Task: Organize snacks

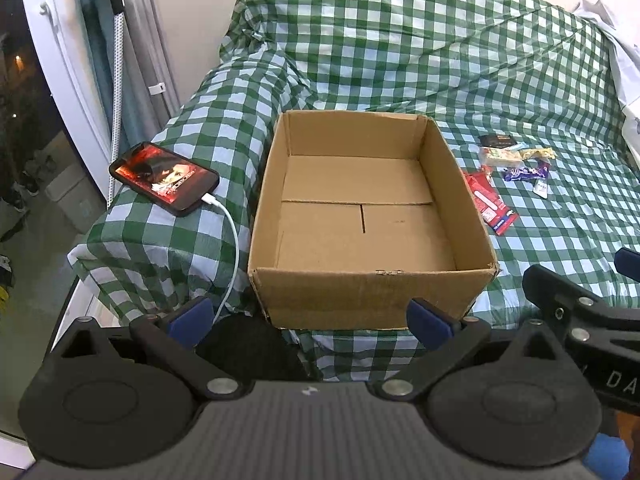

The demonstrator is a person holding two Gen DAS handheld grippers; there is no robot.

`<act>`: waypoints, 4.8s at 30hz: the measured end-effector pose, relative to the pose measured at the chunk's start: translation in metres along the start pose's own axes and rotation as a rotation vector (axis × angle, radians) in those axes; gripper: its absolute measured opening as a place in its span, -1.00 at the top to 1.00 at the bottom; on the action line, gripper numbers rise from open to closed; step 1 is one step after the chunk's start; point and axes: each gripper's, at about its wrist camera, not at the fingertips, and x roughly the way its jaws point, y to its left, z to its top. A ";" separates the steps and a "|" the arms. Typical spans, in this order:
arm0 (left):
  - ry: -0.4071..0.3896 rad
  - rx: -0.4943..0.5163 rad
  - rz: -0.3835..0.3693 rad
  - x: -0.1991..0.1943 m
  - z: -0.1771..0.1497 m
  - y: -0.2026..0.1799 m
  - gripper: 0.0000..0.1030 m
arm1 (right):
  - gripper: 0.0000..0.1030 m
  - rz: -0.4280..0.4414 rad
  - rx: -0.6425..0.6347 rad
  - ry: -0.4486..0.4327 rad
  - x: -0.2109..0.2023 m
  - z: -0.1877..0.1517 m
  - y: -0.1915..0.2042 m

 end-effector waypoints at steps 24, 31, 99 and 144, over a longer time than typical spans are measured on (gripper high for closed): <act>0.020 0.005 -0.010 0.009 -0.002 0.001 -1.00 | -0.99 -0.002 0.003 0.021 0.006 -0.002 -0.002; 0.021 0.005 -0.011 0.010 -0.002 0.001 -1.00 | -0.99 -0.004 0.003 0.022 0.007 -0.003 0.000; 0.357 0.153 -0.256 0.224 0.147 -0.302 -1.00 | -0.99 -0.427 0.442 0.026 0.124 0.002 -0.322; 0.403 0.000 -0.265 0.301 0.162 -0.305 0.09 | 0.60 -0.336 0.173 0.075 0.355 0.065 -0.403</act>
